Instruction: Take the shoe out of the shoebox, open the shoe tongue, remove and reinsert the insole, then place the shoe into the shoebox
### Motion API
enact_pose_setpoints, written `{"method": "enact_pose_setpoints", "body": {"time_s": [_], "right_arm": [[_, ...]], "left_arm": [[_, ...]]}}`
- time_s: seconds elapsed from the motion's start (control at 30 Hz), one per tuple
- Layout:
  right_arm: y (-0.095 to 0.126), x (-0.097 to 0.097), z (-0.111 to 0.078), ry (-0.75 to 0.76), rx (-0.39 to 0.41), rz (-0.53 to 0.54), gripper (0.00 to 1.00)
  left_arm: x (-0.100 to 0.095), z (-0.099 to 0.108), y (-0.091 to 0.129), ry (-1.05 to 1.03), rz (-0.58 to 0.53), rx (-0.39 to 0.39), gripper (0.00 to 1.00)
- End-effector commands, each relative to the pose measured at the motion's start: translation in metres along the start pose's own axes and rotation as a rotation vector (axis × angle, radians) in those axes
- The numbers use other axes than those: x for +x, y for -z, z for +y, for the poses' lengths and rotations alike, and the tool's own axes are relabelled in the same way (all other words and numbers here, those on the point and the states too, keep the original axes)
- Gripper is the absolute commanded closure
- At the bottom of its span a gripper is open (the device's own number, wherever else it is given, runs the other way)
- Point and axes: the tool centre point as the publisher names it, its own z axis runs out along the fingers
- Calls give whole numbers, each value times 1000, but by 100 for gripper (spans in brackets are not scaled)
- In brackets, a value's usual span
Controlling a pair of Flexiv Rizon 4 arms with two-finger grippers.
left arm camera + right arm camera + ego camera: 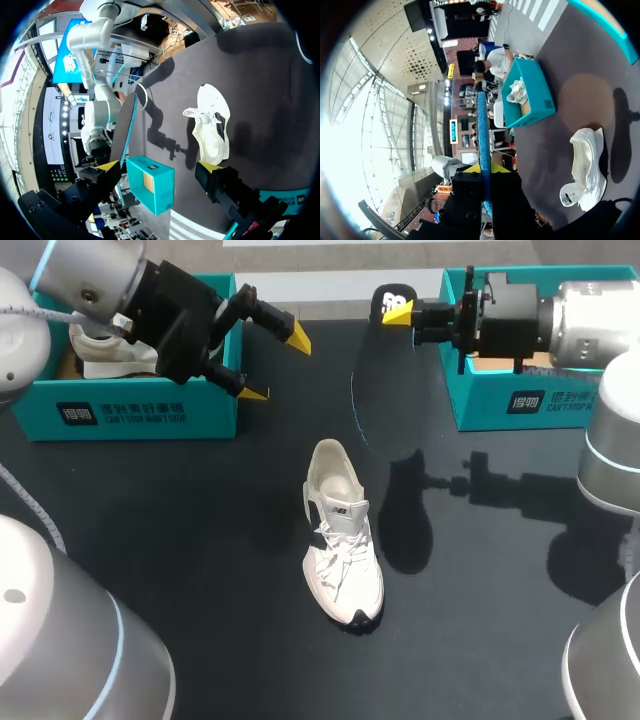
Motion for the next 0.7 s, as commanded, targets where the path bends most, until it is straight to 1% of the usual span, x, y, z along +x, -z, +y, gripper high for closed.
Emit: {"method": "enact_pose_setpoints", "body": {"time_s": [0.03,0.07,0.1,0.13,0.2,0.23,0.3,0.33,0.37,0.4,0.47,0.57,0.63,0.7], "right_arm": [[-6,1,4,-2,4,-8,100],[-6,1,4,-2,4,-8,100],[-9,1,6,-14,-4,18,100],[-13,1,8,-14,11,15,100],[-14,-5,10,-65,-15,35,100],[-16,-7,10,-75,-18,55,100],[-17,-12,8,-130,-42,103,100],[-18,-12,7,-132,-43,108,100],[-19,-14,4,-174,-40,103,100],[-21,-16,3,-192,-42,78,100],[-22,-16,1,-207,-64,108,100],[-27,-19,0,-233,-68,141,100],[-32,-20,-1,-249,-75,139,100],[-36,-20,-2,-254,-81,158,100]], "left_arm": [[1,0,-1,-2,-1,-1,0],[1,0,-1,-2,-1,-1,0],[2,2,-3,0,-18,-9,0],[3,3,-5,-23,-62,-30,0],[4,5,-7,-15,-132,-39,0],[5,5,-7,-33,-178,-52,0],[6,6,-8,-44,-236,-66,0],[6,6,-8,-51,-253,-60,0],[7,6,-8,-67,-270,-70,0],[8,5,-10,-62,-280,-78,0],[10,5,-13,-61,-333,-63,0],[11,6,-17,-58,-365,-55,0],[11,6,-20,-66,-389,-46,0],[10,6,-22,-58,-400,-54,0]]}}
